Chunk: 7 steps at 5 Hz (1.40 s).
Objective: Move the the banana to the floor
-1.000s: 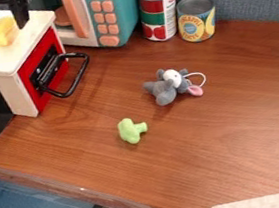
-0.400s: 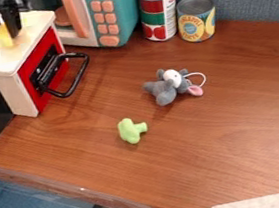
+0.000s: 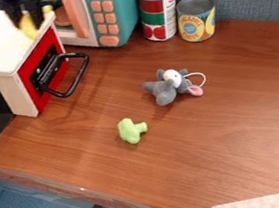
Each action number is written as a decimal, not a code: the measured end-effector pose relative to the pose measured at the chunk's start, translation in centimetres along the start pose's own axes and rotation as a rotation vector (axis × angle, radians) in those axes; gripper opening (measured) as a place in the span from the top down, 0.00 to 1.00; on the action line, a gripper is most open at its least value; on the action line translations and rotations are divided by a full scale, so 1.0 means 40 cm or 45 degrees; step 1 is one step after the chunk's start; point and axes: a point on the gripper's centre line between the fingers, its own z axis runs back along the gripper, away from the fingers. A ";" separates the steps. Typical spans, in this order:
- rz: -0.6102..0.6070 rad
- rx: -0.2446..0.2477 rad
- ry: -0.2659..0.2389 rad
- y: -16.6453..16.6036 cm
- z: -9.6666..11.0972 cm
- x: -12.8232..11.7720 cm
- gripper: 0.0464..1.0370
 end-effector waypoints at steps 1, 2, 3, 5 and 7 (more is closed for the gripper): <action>-0.154 -0.034 -0.001 -0.128 -0.008 -0.010 0.67; -0.264 -0.059 0.014 -0.247 -0.023 -0.063 0.67; -0.324 -0.136 0.000 -0.358 -0.069 -0.143 0.67; -0.533 -0.173 -0.022 -0.522 -0.144 -0.210 0.67; -0.616 -0.131 0.100 -0.581 -0.271 -0.263 0.67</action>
